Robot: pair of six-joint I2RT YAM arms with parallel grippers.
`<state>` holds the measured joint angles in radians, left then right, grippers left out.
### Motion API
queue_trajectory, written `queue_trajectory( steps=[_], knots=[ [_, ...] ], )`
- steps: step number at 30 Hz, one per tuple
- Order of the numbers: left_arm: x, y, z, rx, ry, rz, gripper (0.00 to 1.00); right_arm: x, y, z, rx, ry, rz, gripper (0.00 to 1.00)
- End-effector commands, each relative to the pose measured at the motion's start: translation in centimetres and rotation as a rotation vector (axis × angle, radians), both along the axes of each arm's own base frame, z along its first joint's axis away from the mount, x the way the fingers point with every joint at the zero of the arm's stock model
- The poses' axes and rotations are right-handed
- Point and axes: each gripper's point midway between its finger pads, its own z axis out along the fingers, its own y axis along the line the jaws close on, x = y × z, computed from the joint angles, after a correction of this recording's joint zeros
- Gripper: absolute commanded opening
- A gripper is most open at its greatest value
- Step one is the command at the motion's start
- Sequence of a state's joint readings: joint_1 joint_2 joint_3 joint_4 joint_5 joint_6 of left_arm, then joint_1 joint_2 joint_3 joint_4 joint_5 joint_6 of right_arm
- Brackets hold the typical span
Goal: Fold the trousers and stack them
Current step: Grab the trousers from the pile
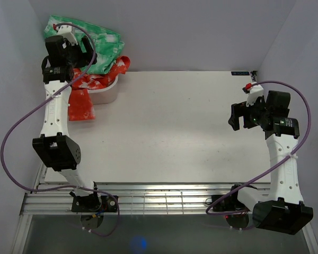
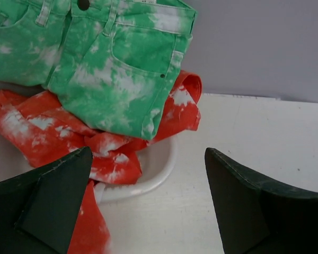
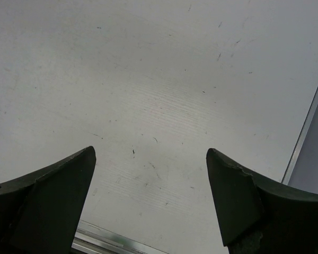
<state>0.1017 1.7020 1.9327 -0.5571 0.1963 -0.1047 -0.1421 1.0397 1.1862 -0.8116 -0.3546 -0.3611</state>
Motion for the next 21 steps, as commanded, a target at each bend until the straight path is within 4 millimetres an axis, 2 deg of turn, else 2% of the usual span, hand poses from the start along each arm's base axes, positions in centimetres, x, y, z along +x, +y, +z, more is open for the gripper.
queue_trajectory(
  steps=[1,3,4,6,7,8,10,11,13,14,16,17,18,20,21],
  knots=[
    [3.9,0.2,2.7,-0.044,-0.152,0.021,0.98,1.2,-0.5,1.4,-0.022,-0.042,-0.009,0.9],
    [5.8,0.5,2.0,-0.054,-0.176,0.026,0.98,1.5,-0.6,1.3,-0.025,-0.037,-0.01,0.9],
    [7.2,0.6,0.2,-0.062,-0.155,0.028,0.98,1.8,-0.8,1.1,-0.028,-0.03,-0.013,0.9],
    [9.0,0.3,-0.3,-0.086,-0.186,0.017,0.98,2.1,-0.9,0.9,-0.032,-0.021,-0.014,0.9],
    [10.3,0.2,-2.4,-0.099,-0.162,0.011,0.98,2.3,-1.0,0.9,-0.034,-0.016,-0.018,0.9],
    [11.2,-0.1,-2.0,-0.108,-0.193,0.001,0.98,2.5,-1.1,0.7,-0.037,-0.011,-0.019,0.9],
    [12.6,-1.2,-2.4,-0.128,-0.217,-0.027,0.98,2.7,-1.3,0.4,-0.048,0.0,-0.022,0.9],
    [13.8,-1.6,-4.2,-0.131,-0.2,-0.03,0.98,2.8,-1.4,0.3,-0.05,0.004,-0.023,0.9],
    [15.0,-3.0,-4.1,-0.121,-0.239,-0.056,0.98,3.0,-1.7,-0.3,-0.061,0.019,-0.028,0.9],
    [15.9,-3.5,-5.8,-0.12,-0.223,-0.061,0.98,3.0,-1.7,-0.6,-0.063,0.026,-0.027,0.9],
    [16.9,-4.5,-6.3,-0.097,-0.238,-0.073,0.98,3.1,-2.0,-1.2,-0.073,0.04,-0.035,0.9],
    [17.4,-4.5,-6.3,-0.088,-0.262,-0.073,0.98,3.1,-2.0,-1.3,-0.075,0.043,-0.035,0.9],
    [18.0,-6.8,-7.3,-0.081,-0.258,-0.103,0.98,3.1,-2.1,-1.6,-0.078,0.049,-0.037,0.9],
    [18.9,-7.4,-7.9,-0.041,-0.279,-0.072,0.98,3.1,-2.2,-1.8,-0.082,0.052,-0.04,0.9],
    [19.7,-7.4,-9.3,-0.025,-0.271,-0.055,0.98,3.1,-2.2,-1.9,-0.084,0.058,-0.043,0.9]
  ],
)
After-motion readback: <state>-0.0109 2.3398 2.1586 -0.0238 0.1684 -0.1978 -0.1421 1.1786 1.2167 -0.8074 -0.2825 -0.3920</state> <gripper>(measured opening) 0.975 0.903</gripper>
